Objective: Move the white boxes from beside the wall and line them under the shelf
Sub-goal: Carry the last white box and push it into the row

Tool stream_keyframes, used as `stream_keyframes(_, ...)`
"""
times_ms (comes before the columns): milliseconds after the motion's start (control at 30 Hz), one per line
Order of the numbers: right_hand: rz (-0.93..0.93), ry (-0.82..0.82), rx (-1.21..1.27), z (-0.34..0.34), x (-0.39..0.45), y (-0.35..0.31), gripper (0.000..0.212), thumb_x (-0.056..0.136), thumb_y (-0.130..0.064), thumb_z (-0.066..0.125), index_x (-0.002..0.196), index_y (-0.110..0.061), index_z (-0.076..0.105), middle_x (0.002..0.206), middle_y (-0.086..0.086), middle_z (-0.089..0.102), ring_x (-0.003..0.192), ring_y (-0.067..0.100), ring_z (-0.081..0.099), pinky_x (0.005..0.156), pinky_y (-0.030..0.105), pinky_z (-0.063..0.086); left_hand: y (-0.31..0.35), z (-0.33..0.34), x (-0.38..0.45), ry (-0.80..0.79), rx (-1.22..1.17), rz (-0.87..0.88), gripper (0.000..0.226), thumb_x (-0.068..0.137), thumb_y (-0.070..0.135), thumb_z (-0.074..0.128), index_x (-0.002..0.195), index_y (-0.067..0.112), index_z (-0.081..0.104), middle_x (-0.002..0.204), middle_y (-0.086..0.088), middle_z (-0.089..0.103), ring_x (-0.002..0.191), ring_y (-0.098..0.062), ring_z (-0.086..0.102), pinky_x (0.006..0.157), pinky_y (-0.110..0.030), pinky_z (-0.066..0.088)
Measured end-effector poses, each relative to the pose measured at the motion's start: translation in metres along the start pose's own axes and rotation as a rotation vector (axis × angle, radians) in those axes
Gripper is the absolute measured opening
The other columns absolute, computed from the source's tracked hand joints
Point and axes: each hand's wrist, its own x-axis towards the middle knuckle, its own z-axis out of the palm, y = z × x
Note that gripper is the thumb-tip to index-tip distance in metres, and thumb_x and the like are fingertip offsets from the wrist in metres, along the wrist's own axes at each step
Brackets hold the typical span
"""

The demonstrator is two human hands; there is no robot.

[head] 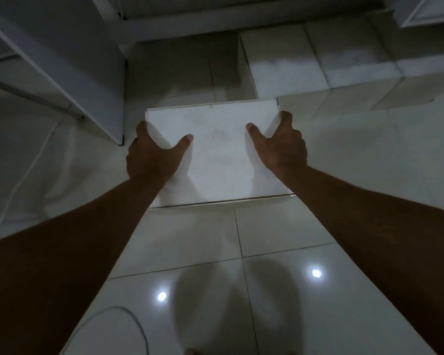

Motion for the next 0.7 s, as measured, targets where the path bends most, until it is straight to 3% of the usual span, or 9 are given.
stream_keyframes(367,-0.012,0.021,-0.032,0.067,0.032,0.05,0.082,0.082,-0.071,0.053,0.142,-0.019,0.03,0.129,0.018,0.053,0.117,0.039,0.053,0.098,0.045,0.042,-0.043,0.075,0.028,-0.034,-0.026,0.01,0.108,0.066,0.076,0.067,0.151,0.024,0.023,0.147,-0.012,0.043,0.132,-0.037,0.043,0.106,-0.048,0.04)
stream_keyframes(533,-0.059,0.051,-0.057,0.074,0.039,0.057,0.081,0.083,-0.069,0.055,0.143,-0.02,0.03,0.131,0.015,0.054,0.119,0.036,0.052,0.098,0.043,0.042,-0.047,0.083,0.039,-0.01,0.033,0.012,0.113,0.058,0.085,0.064,0.147,0.025,0.028,0.144,-0.011,0.045,0.129,-0.036,0.046,0.103,-0.049,0.042)
stream_keyframes(633,-0.213,0.062,-0.043,0.08,0.038,0.059,0.082,0.087,-0.063,0.056,0.149,-0.018,0.028,0.151,0.011,0.037,0.137,0.031,0.037,0.109,0.041,0.033,-0.042,0.088,0.045,0.018,0.134,0.091,0.116,0.06,0.088,0.058,0.151,0.024,0.023,0.152,-0.01,0.033,0.136,-0.036,0.038,0.105,-0.052,0.037)
stream_keyframes(700,-0.457,0.114,-0.163,0.086,0.029,0.068,0.081,0.089,-0.062,0.052,0.15,-0.014,0.031,0.159,0.012,0.023,0.146,0.028,0.02,0.118,0.046,0.021,-0.037,0.095,0.048,0.033,0.223,0.21,0.113,0.065,0.089,0.05,0.154,0.027,0.018,0.161,-0.008,0.016,0.145,-0.034,0.021,0.11,-0.055,0.029)
